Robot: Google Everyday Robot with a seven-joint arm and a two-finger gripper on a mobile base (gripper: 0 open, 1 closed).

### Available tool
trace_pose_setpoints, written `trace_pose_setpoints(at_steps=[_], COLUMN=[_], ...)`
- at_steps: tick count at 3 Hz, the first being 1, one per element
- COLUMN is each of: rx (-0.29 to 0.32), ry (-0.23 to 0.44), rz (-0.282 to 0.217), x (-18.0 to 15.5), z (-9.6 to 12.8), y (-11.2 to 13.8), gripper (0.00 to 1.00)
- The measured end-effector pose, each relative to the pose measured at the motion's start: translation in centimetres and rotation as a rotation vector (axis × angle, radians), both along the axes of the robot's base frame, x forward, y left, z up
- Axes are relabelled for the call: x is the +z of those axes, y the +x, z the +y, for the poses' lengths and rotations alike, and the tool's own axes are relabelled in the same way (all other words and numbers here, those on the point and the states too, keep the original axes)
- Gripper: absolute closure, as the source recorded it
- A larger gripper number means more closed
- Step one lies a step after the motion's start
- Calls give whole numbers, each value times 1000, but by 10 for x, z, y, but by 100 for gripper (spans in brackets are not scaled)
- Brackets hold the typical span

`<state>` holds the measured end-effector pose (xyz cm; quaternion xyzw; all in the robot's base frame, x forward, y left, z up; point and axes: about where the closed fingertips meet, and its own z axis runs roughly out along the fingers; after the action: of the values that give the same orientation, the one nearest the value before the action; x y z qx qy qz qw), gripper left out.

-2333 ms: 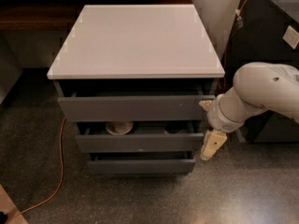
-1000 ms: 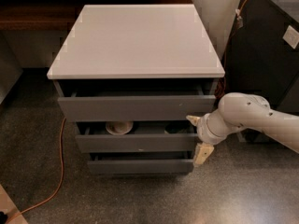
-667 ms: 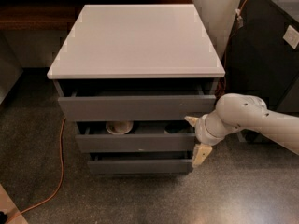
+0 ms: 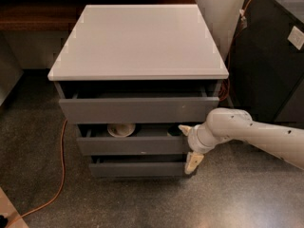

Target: Pick apple from middle drawer and place on counter

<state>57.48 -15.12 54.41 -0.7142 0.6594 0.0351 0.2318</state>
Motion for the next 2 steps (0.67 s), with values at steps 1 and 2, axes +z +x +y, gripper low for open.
trace_pose_setpoints(at_steps=[1,2], rx=[12,23], ry=[22,46], rz=[-4,-23], x=[-29,-57], z=[9,20], y=[11,32], gripper=[0,0])
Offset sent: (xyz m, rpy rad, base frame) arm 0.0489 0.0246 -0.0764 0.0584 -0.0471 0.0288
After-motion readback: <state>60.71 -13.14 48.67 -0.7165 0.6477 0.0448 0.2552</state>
